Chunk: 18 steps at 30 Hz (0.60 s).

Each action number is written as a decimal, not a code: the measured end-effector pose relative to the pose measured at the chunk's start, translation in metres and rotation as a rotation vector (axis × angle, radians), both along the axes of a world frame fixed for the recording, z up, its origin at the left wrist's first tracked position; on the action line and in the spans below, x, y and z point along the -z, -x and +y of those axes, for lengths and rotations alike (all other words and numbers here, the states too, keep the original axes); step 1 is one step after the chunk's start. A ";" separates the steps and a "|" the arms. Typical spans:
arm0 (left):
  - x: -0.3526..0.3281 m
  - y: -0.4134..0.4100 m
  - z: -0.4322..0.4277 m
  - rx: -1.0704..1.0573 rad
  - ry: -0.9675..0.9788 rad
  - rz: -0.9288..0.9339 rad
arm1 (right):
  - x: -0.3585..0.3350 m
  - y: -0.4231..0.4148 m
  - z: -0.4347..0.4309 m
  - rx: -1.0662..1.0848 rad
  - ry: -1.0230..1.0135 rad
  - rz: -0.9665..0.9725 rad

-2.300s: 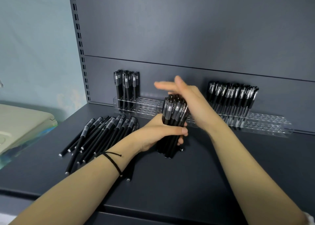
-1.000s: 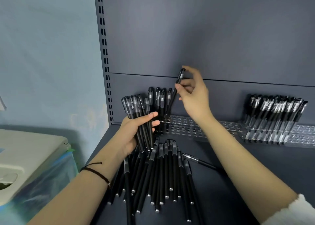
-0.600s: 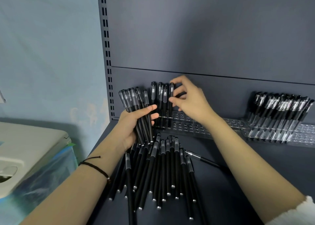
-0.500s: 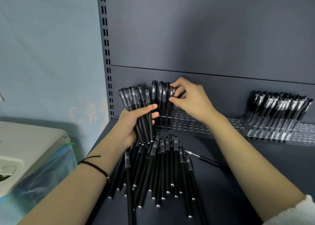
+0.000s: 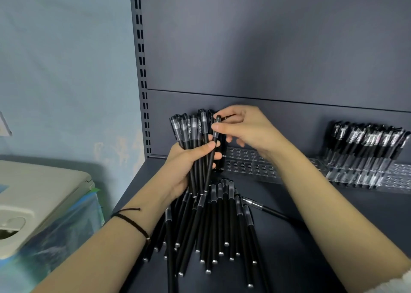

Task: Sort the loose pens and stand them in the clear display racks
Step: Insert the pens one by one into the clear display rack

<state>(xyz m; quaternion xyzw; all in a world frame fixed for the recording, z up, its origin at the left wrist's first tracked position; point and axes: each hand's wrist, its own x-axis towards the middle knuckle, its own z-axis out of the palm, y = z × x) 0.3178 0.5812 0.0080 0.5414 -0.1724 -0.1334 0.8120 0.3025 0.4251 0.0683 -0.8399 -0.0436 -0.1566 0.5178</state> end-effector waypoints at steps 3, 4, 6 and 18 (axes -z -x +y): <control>-0.002 0.002 -0.001 0.021 0.054 0.054 | -0.003 -0.001 -0.001 0.016 -0.105 -0.081; -0.003 0.003 -0.002 0.028 0.072 0.090 | -0.007 -0.002 -0.005 0.038 -0.177 -0.130; -0.003 0.003 -0.002 0.019 0.096 0.158 | -0.014 -0.002 -0.022 0.117 -0.333 -0.237; 0.005 -0.010 0.002 -0.084 -0.026 0.203 | 0.011 -0.022 -0.054 0.421 0.004 -0.463</control>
